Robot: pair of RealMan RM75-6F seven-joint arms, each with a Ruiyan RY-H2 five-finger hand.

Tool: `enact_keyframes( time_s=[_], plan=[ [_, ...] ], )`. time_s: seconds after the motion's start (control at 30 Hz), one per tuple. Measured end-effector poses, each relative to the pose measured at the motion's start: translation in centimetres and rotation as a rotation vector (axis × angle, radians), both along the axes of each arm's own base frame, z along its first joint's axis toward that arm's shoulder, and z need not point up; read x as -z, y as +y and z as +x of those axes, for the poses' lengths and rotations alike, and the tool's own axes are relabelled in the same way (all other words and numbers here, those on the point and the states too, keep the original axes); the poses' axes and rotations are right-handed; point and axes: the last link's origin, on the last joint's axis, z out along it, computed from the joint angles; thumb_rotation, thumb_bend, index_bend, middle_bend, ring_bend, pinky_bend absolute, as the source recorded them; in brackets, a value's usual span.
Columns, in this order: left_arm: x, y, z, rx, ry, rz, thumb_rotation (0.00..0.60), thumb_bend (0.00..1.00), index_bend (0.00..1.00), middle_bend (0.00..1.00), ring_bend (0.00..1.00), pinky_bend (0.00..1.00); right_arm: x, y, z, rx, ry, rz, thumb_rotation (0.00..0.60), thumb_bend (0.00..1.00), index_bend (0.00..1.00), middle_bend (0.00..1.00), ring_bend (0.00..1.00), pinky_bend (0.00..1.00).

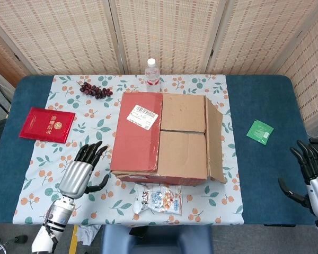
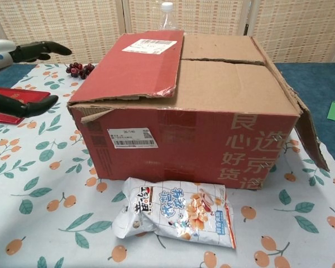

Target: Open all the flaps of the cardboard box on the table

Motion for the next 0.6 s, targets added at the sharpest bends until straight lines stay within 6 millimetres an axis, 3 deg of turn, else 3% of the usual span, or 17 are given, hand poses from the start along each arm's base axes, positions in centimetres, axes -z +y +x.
enact_keyframes(
  time_s=[0.6],
  plan=[
    [2.8, 0.5, 4.1, 0.017, 0.042, 0.006, 0.398, 0.46, 0.0, 0.01, 0.02, 0.0, -0.1, -0.3, -0.2, 0.007, -0.013, 0.021, 0.6, 0.42, 0.0, 0.0, 0.0, 0.0]
  ],
)
